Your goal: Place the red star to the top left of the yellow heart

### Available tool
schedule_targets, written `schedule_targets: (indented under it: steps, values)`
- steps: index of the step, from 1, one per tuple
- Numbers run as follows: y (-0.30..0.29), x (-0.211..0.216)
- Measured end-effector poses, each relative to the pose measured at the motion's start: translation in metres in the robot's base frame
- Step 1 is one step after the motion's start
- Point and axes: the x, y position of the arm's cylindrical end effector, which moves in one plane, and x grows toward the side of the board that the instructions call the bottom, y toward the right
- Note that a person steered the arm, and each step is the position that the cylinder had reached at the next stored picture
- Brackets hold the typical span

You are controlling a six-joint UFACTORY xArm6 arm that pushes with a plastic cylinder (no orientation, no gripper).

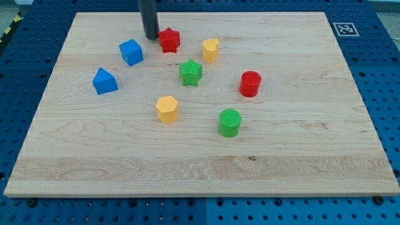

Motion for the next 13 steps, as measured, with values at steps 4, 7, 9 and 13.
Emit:
schedule_targets:
  steps: [4, 7, 9, 13]
  values:
    - [0.042, 0.057]
    - [0.079, 0.095]
    - [0.077, 0.084]
    - [0.071, 0.022]
